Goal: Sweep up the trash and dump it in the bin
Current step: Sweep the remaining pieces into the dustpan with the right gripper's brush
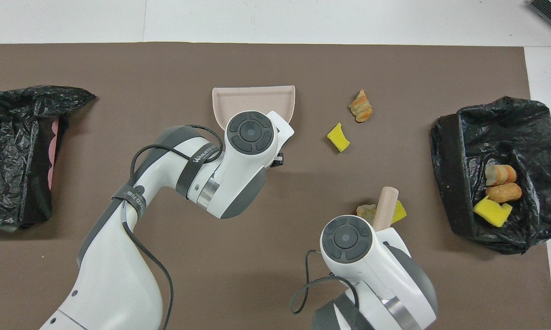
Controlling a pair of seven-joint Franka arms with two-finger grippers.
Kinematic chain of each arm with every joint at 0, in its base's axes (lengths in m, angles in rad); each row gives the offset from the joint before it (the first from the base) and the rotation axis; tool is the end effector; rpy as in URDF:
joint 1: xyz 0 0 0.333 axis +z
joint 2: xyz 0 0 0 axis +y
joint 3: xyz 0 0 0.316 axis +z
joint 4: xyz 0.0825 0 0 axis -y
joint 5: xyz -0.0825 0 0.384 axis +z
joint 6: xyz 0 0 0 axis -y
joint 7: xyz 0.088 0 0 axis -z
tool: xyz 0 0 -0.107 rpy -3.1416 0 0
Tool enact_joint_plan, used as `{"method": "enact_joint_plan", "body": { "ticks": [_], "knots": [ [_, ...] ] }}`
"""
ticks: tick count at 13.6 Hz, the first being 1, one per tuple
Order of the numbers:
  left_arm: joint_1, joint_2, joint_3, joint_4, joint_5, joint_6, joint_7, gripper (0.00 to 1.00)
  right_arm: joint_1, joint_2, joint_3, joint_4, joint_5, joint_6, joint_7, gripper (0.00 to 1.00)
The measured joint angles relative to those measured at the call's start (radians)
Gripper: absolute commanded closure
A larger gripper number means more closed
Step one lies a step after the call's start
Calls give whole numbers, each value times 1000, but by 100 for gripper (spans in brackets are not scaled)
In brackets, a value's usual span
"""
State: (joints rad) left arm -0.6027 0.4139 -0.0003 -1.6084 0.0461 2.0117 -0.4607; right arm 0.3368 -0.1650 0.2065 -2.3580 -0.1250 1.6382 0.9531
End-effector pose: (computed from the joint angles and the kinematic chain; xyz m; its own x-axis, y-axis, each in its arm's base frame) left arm 0.5542 -0.3783 0.3880 0.9868 -0.1616 0.0085 -0.1611 -0.9860 -0.0419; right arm 0.3563 0.2004 0.3638 0.8895 -0.4121 -0.1974 -0.2658 -0.8181 0.5100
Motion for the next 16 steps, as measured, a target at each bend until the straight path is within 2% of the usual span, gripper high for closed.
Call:
{"method": "enact_joint_plan", "body": {
  "ticks": [4,8,11,13,16],
  "knots": [
    [56,-60,3,-1,1,-152,272,100,-68,-56,0,-100,-4,26,-106,100],
    [61,-66,3,-15,40,-185,551,100,-101,-65,1,-136,13,82,-228,100],
    [68,-73,5,-39,100,-185,855,100,-111,-65,3,-136,120,104,-334,100],
    [92,-78,8,-46,120,-185,1071,100,-111,-65,6,-127,196,116,-340,100],
    [124,-85,10,-52,124,-183,1291,100,-111,-57,6,-103,288,132,-340,100]
  ]
}}
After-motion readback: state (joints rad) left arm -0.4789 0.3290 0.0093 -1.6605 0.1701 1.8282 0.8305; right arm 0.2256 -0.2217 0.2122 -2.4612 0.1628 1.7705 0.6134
